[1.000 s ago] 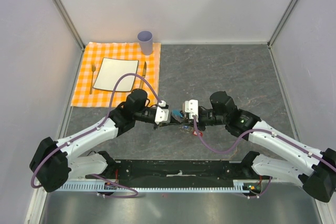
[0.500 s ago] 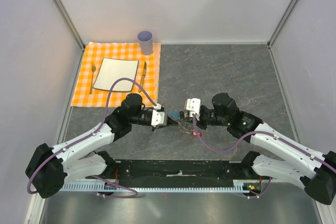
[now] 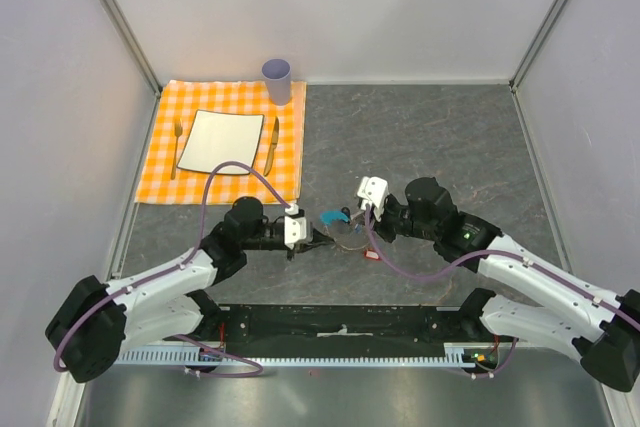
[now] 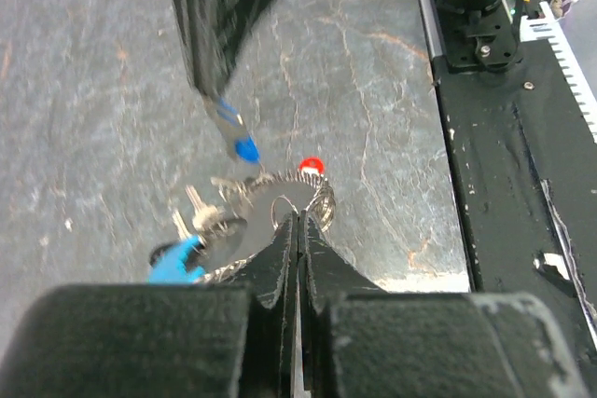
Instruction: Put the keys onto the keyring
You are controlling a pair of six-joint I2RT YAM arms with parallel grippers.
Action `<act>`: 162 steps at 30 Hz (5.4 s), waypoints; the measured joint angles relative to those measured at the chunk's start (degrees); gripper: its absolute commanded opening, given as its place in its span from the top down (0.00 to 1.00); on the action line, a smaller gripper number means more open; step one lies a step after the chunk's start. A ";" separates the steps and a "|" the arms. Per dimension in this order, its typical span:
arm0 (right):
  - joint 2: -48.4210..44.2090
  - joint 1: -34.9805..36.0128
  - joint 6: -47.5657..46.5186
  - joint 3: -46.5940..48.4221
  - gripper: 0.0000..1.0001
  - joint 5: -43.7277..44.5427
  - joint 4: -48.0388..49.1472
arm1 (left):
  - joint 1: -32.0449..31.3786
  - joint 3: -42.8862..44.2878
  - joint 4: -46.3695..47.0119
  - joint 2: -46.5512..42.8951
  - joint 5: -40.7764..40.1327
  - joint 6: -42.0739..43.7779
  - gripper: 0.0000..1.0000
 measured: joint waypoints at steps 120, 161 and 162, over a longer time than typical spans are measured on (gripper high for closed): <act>60.00 -8.85 15.82 38.99 0.74 36.37 -31.93 | 0.00 -8.63 16.72 -1.38 -12.20 -17.66 0.98; 45.64 -6.62 12.92 31.39 1.00 40.15 -27.21 | 0.00 -8.61 16.72 0.02 -11.52 -17.62 0.98; 42.38 -6.62 12.41 29.62 1.00 39.28 -25.53 | 0.00 -8.57 16.72 -0.04 -11.37 -17.55 0.98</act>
